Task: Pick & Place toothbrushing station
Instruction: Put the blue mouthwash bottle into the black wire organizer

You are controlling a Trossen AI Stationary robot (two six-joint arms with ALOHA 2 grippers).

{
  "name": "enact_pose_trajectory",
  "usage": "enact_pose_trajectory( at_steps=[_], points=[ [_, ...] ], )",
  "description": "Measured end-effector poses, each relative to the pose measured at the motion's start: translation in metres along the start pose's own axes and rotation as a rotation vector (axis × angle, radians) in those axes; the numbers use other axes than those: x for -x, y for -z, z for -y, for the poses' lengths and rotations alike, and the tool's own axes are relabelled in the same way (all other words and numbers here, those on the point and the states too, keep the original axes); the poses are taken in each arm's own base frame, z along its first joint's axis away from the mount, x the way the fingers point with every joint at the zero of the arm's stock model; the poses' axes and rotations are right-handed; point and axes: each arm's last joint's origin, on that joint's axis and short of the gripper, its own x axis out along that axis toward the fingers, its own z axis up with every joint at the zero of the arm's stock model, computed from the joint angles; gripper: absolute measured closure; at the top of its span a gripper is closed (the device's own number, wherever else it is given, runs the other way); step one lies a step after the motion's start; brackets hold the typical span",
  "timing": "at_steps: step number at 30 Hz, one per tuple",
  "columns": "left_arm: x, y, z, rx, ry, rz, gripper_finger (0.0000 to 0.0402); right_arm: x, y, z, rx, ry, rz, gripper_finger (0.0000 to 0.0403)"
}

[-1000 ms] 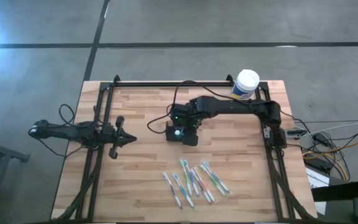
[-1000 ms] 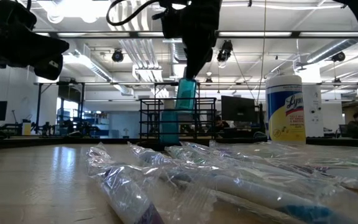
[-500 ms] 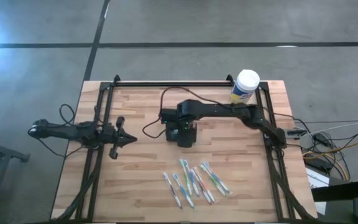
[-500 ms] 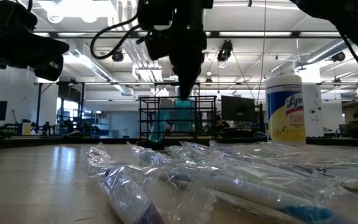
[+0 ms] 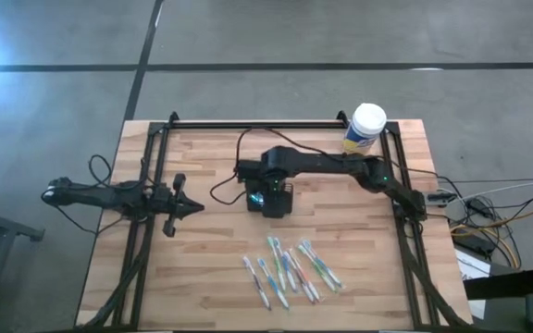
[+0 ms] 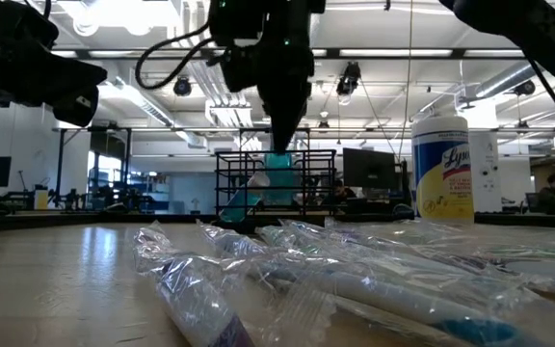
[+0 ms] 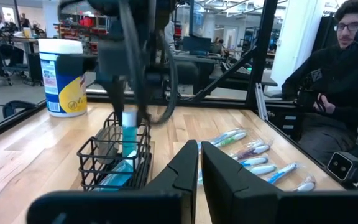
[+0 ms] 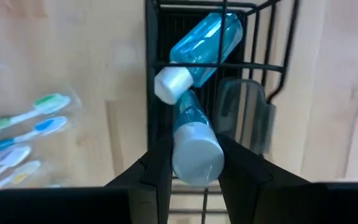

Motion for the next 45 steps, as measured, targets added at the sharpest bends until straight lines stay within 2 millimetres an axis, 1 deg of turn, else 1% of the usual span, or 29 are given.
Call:
enact_pose_trajectory(
  at_steps=[3, 7, 13, 19, 25, 35, 45],
  points=[
    [0.000, 0.000, 0.000, 0.000, 0.003, -0.001, 0.0378, -0.002, -0.001, 0.000, -0.011, 0.000, 0.003, 0.0305],
    [0.000, 0.000, 0.000, 0.000, 0.009, -0.003, 0.0378, 0.000, -0.001, 0.000, -0.019, -0.001, 0.010, 0.0305],
    [0.000, 0.000, 0.000, 0.000, 0.010, -0.002, 0.0378, -0.011, 0.000, 0.000, -0.043, -0.002, -0.009, 0.0305],
    [0.000, 0.000, 0.000, 0.000, 0.011, -0.002, 0.0378, -0.028, 0.001, 0.000, -0.060, -0.002, -0.017, 0.0305],
    [0.000, 0.000, 0.000, 0.000, 0.011, -0.003, 0.0378, -0.034, 0.002, 0.000, -0.061, -0.001, -0.009, 0.0299],
    [0.000, 0.000, 0.000, 0.000, 0.012, -0.003, 0.0378, -0.034, 0.002, 0.000, -0.045, -0.037, -0.010, 0.0249],
    [0.000, 0.000, 0.000, 0.000, 0.012, -0.003, 0.0378, -0.025, 0.004, -0.001, -0.052, -0.049, 0.007, 0.0241]
  ],
)
